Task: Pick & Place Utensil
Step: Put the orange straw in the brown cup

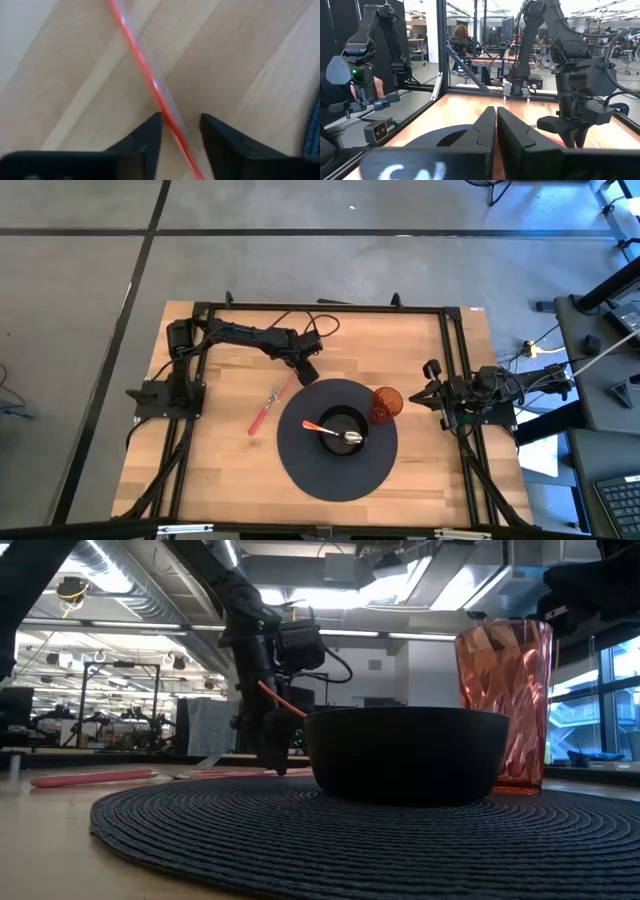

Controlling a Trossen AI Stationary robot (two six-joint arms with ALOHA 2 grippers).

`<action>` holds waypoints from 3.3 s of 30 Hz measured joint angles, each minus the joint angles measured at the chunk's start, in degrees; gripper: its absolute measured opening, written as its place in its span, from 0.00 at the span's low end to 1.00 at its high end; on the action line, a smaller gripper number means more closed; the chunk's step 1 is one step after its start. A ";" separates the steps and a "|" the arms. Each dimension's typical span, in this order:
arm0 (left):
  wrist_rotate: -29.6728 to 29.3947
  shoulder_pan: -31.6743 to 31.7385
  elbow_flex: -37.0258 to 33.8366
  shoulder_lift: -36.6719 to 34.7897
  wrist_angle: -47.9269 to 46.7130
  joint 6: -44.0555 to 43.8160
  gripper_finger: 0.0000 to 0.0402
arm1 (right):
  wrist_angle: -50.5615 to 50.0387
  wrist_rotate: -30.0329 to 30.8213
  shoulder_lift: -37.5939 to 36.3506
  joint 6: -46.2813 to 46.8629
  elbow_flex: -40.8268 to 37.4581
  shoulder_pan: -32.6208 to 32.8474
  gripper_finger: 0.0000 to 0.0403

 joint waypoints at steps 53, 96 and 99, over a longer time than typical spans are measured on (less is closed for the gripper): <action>6.94 -27.50 -0.20 -18.48 63.45 33.89 0.00 | 6.86 -5.99 2.09 5.64 0.00 0.06 0.05; 0.83 -37.36 -0.16 -11.29 61.00 36.64 0.00 | 30.12 -0.05 54.38 -14.52 27.95 12.71 0.50; 0.13 -37.46 -0.16 -11.29 60.91 37.05 0.01 | 30.48 -0.10 54.93 -15.37 29.06 13.86 0.50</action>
